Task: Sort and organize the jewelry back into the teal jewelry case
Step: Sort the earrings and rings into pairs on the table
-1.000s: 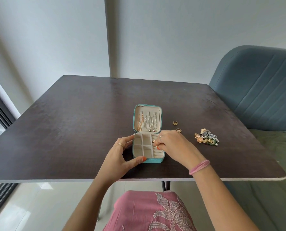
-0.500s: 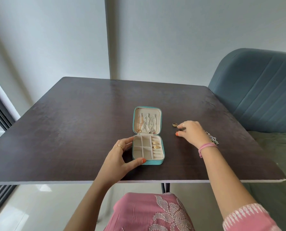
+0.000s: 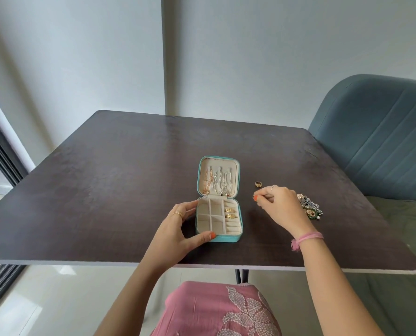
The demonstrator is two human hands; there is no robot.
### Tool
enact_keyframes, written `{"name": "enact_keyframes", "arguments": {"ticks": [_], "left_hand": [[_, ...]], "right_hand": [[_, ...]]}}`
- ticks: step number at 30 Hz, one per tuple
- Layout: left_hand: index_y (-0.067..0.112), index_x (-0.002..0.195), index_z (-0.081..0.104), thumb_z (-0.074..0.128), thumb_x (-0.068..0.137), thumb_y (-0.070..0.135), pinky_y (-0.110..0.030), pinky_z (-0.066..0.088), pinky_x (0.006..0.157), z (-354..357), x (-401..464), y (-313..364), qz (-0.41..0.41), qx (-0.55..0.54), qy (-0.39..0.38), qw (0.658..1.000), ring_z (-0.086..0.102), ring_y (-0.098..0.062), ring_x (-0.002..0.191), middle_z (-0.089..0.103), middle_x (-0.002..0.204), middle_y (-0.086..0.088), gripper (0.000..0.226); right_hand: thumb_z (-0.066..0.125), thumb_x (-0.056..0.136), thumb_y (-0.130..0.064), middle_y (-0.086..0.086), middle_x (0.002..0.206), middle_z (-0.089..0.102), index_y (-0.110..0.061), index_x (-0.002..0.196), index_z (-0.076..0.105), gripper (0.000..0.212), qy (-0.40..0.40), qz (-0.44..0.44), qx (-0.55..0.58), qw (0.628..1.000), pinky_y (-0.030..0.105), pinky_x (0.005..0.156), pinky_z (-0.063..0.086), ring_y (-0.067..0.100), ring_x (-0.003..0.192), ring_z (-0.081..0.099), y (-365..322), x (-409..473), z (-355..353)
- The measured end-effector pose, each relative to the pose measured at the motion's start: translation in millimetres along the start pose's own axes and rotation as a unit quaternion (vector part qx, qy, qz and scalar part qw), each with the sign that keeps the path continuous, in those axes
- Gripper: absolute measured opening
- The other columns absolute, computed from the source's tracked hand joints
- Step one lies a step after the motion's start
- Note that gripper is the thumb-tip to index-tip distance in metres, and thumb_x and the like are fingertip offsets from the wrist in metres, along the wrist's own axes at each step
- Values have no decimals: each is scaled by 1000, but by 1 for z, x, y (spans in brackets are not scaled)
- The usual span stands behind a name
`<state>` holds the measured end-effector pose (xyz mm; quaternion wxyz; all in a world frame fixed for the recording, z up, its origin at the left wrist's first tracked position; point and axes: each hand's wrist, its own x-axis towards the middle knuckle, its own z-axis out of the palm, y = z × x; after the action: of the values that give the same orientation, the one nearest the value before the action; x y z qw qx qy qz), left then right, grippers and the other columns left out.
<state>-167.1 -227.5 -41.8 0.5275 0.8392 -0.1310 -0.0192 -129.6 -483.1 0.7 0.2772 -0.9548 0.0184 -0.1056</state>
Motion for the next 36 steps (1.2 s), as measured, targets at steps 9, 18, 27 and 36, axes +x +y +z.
{"name": "enact_keyframes", "arguments": {"ticks": [9, 18, 27, 36], "left_hand": [[36, 133, 40, 75, 64, 53, -23, 44, 102, 0, -1, -1, 12, 3, 3, 1000, 49, 6, 120, 48, 135, 17, 80], [35, 134, 40, 74, 63, 53, -20, 44, 101, 0, -1, -1, 9, 1, 1, 1000, 48, 6, 118, 46, 135, 18, 81], [33, 135, 40, 75, 64, 50, -21, 43, 102, 0, 0, -1, 10, 7, 2, 1000, 49, 3, 121, 46, 135, 17, 81], [33, 134, 41, 75, 64, 51, -19, 43, 101, 0, 1, -2, 12, 5, 2, 1000, 49, 4, 120, 47, 135, 17, 80]], "right_hand": [[58, 94, -22, -14, 94, 65, -25, 104, 71, 16, -136, -96, 24, 986, 14, 78, 48, -2, 85, 62, -36, -40, -10], [47, 99, -21, -1, 119, 56, -16, 119, 64, 26, -173, -103, -79, 976, 17, 85, 39, 11, 105, 55, -51, -38, 2], [56, 95, -22, 0, 112, 65, -14, 111, 66, 20, -132, -106, -93, 981, 25, 87, 50, 11, 100, 61, -53, -41, 12], [58, 94, -22, -4, 108, 60, -18, 111, 71, 22, -132, -129, -69, 980, 18, 83, 44, 7, 97, 57, -44, -41, 13]]}}
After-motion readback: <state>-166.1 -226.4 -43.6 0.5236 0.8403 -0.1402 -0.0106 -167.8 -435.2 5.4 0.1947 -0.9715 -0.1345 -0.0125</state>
